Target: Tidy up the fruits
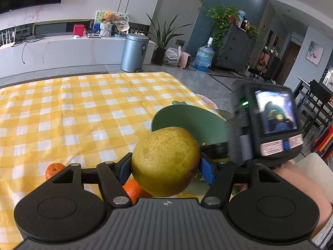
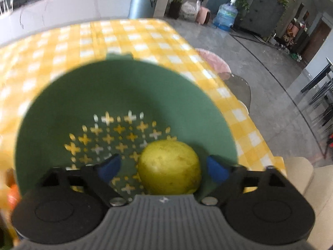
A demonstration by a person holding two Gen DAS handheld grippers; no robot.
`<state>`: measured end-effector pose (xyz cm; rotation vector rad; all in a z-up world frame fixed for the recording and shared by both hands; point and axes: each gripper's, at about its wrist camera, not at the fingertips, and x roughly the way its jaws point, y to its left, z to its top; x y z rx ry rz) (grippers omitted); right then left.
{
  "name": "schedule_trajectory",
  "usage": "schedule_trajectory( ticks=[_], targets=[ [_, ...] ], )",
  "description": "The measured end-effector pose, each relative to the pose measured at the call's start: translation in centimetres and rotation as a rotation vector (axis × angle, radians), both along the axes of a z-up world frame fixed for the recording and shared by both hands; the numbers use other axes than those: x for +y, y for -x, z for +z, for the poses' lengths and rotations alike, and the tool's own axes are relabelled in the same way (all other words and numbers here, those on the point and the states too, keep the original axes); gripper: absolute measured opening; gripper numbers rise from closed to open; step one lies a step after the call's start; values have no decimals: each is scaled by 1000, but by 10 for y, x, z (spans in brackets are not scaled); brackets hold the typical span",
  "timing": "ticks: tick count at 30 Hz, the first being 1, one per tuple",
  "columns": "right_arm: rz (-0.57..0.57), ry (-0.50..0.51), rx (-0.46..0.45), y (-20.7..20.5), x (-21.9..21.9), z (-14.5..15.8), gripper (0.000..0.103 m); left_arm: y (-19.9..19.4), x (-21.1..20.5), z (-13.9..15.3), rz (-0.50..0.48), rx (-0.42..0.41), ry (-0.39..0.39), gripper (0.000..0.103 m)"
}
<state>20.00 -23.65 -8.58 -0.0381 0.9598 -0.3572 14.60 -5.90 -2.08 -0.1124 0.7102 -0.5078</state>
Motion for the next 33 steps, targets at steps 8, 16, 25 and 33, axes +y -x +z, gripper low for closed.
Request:
schedule_trajectory(
  ticks=[8, 16, 25, 33],
  targets=[
    [-108, -301, -292, 49, -45, 35, 95, -6, -14, -6, -4, 16, -38, 75],
    [-251, -481, -537, 84, -86, 55, 97, -20, -31, -9, -22, 9, -55, 76],
    [-274, -505, -530, 94, -101, 52, 97, -31, -78, -7, -154, -53, -216, 75],
    [-262, -512, -492, 92, -103, 45, 96, -43, -125, -34, -289, -52, -474, 75]
  ],
)
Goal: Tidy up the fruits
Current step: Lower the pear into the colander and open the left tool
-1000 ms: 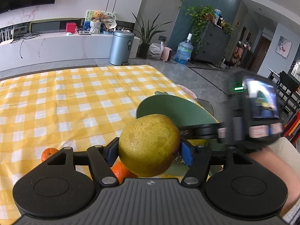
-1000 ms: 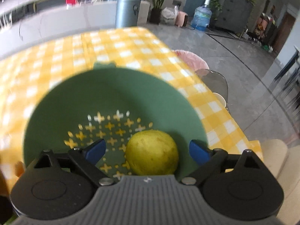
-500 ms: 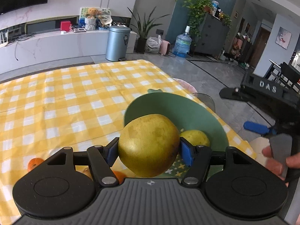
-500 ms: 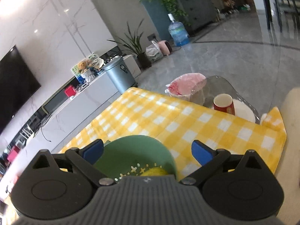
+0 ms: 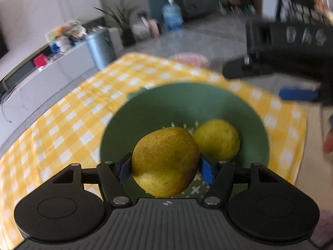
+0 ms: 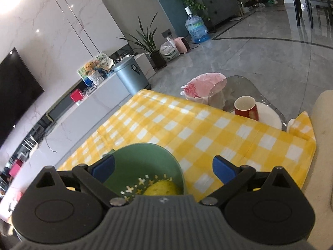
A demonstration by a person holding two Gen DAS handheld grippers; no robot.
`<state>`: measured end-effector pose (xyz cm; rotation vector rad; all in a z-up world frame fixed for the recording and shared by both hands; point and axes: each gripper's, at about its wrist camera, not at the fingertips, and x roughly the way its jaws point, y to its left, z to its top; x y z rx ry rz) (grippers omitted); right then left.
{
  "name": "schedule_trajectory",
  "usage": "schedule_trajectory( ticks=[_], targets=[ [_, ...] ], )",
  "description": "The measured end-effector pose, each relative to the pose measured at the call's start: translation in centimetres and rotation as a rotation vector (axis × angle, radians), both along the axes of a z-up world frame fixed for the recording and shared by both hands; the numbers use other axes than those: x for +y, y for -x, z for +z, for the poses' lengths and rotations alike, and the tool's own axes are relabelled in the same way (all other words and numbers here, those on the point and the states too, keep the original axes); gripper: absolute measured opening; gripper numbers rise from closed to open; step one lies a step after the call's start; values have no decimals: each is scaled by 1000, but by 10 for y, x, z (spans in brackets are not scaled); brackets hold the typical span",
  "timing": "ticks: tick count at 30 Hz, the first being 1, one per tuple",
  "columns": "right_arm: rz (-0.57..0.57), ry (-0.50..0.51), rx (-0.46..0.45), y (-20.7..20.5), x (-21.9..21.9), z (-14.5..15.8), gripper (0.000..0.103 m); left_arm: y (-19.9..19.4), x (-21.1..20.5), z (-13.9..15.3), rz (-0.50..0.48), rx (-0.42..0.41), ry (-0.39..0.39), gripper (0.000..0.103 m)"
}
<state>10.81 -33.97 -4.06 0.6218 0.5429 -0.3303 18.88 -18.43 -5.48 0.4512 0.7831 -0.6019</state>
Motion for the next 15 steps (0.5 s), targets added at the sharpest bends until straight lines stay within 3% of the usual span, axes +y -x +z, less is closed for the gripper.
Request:
schedule_trajectory(
  ticks=[3, 7, 15],
  targets=[
    [-9, 21, 14, 2, 0, 0, 96, -9, -10, -11, -17, 69, -56, 75],
    [-14, -20, 13, 2, -6, -3, 96, -17, -13, -22, 0, 150, -40, 75],
    [-44, -33, 73, 1, -12, -11, 96, -19, -18, -29, 8, 128, -69, 76]
  ],
)
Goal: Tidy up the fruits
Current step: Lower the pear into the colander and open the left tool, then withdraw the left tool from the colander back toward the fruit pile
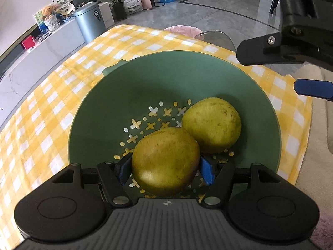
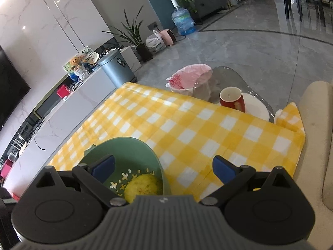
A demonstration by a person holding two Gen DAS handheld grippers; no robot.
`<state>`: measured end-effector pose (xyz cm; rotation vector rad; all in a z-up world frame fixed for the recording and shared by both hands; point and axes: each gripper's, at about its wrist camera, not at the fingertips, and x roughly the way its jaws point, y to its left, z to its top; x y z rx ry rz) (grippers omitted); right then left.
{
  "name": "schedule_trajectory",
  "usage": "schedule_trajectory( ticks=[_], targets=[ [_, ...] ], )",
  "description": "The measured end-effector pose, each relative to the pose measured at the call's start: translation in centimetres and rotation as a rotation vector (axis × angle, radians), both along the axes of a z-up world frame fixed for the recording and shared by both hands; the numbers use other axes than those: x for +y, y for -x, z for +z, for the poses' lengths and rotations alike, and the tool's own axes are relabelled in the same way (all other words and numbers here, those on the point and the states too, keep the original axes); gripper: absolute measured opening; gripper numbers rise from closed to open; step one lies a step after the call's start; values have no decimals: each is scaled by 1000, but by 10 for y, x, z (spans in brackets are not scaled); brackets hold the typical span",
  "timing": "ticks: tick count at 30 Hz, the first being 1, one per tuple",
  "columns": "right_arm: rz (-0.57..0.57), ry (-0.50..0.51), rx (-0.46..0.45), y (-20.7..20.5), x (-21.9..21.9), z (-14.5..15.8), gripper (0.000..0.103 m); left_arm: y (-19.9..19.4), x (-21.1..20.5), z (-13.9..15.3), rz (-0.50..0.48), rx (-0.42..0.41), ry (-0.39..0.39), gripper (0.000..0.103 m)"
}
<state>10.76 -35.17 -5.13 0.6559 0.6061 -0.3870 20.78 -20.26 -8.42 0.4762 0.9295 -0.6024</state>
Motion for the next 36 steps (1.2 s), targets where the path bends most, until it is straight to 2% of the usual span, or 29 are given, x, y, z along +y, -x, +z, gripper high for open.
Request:
schedule_trajectory(
  ticks=[2, 6, 11, 14, 18, 21, 30, 36],
  targets=[
    [2, -10, 0, 0, -1, -1, 96, -1, -3, -1, 5, -12, -25, 79],
    [-18, 14, 31, -1, -1, -2, 96, 6, -7, -1, 11, -95, -59, 86],
    [-37, 21, 44, 0, -3, -4, 97, 14, 2, 7, 19, -159, -51, 88],
    [-6, 28, 44, -2, 1, -3, 96, 19, 10, 18, 30, -174, -41, 88],
    [24, 78, 100, -10, 11, -6, 96, 34, 24, 41, 23, -209, -18, 88],
    [20, 67, 106, -10, 11, -7, 96, 44, 34, 57, 36, -239, 2, 89],
    [36, 102, 140, -14, 22, -6, 97, 71, 90, 106, 216, -293, 100, 89],
    [111, 117, 81, -12, 40, 7, 97, 96, 136, 125, 327, -285, 125, 89]
  ],
)
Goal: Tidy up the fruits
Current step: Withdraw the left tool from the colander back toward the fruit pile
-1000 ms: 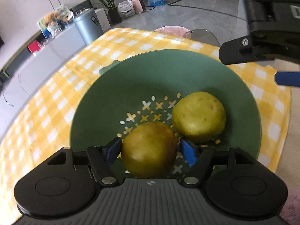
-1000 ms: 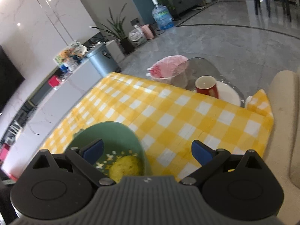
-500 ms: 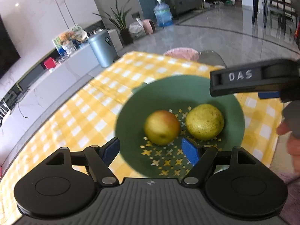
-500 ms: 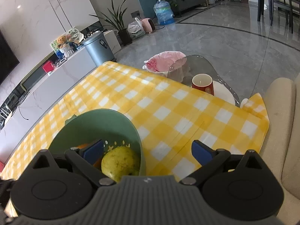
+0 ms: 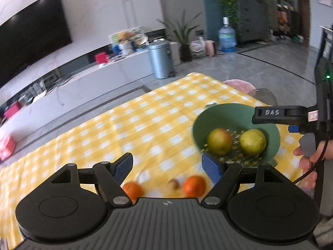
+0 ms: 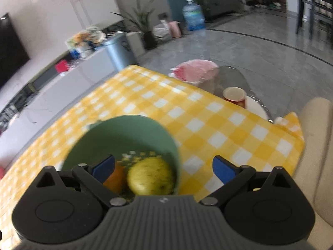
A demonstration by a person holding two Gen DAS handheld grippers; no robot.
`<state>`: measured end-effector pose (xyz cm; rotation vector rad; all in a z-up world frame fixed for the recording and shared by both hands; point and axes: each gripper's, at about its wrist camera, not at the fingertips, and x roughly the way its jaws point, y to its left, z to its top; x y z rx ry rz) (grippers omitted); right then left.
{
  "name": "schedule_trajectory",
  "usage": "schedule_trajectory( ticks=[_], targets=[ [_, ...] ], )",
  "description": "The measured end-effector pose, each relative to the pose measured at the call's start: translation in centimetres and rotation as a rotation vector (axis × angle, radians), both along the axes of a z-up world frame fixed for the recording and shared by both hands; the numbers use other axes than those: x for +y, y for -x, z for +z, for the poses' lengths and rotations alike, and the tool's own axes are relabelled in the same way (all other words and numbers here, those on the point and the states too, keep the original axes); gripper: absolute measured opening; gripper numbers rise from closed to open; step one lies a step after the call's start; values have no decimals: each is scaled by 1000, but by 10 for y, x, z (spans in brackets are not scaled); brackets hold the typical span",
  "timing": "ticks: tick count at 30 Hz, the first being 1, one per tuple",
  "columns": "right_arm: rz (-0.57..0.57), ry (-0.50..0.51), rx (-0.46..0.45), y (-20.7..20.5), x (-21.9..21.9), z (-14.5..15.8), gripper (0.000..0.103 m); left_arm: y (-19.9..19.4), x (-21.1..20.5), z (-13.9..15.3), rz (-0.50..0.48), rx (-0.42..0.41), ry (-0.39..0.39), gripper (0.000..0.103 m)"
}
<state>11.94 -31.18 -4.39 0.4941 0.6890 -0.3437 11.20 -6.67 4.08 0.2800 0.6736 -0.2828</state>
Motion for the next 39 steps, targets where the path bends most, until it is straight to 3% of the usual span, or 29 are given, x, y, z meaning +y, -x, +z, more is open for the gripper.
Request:
schedule_trajectory(
  ticks=[5, 10, 22, 25, 27, 30, 33, 36, 39],
  targets=[
    [133, -43, -107, 10, 23, 18, 91, 19, 34, 8, 76, 36, 99, 88],
    [274, -20, -155, 17, 61, 38, 90, 34, 61, 2, 113, 96, 174, 87],
    [552, 35, -136, 35, 160, 33, 89, 43, 139, -36, 261, 156, 331, 87],
    [600, 49, -117, 32, 176, 27, 82, 41, 165, -49, 310, 165, 378, 86],
    [611, 59, -91, 30, 181, 21, 68, 41, 180, -53, 335, 148, 402, 86],
    [619, 32, -43, 22, 182, 10, 58, 40, 192, -59, 315, 115, 410, 86],
    [631, -49, 15, 13, 179, -3, 44, 31, 198, -69, 331, 160, 460, 84],
    [665, -106, 74, 7, 181, -14, 35, 24, 202, -82, 327, 224, 502, 82],
    [728, -122, 122, 12, 187, -21, 35, 21, 206, -90, 336, 265, 500, 81]
  ],
)
